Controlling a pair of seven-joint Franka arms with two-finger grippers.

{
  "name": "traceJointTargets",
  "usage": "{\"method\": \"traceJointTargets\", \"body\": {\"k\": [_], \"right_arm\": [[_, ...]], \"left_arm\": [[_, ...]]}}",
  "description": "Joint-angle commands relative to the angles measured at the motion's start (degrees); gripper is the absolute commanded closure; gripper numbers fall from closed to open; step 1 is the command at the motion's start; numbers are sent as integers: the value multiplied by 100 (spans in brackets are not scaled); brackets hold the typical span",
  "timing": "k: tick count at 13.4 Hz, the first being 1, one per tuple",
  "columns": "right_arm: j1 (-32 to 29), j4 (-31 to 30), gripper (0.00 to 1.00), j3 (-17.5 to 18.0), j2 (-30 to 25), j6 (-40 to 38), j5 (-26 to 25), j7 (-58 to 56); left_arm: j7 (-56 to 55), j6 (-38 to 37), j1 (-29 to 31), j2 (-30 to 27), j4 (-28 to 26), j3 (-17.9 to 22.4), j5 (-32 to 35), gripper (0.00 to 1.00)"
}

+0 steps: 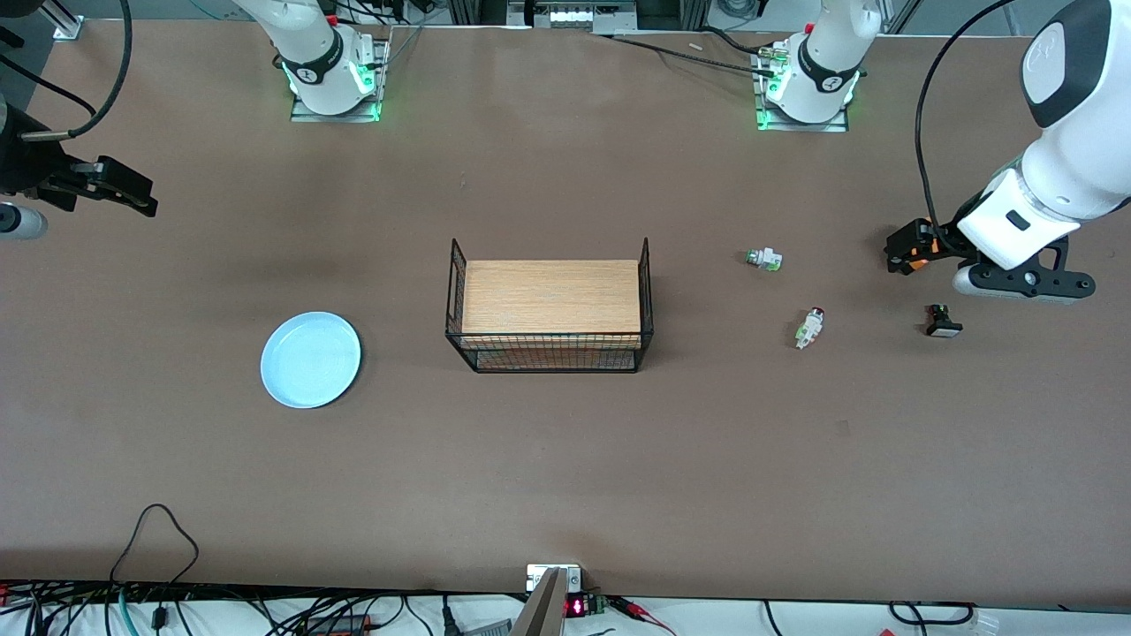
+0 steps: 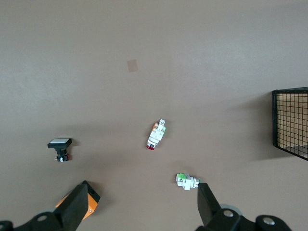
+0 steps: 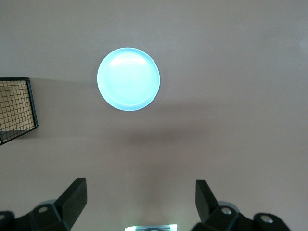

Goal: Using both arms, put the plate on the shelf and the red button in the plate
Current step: 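Move the right gripper out toward the light-blue plate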

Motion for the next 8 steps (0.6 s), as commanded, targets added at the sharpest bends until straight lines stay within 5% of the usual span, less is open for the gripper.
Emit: {"method": "traceJointTargets", "body": {"k": [1, 8], "right_arm": [[-46, 110, 0, 21, 65, 49, -13, -5], [-168, 128, 0, 12, 337, 68, 5, -4]], "left_arm": [[-25, -30, -36, 83, 142, -7, -78, 0], [-25, -30, -37, 83, 142, -7, -69, 0]]}}
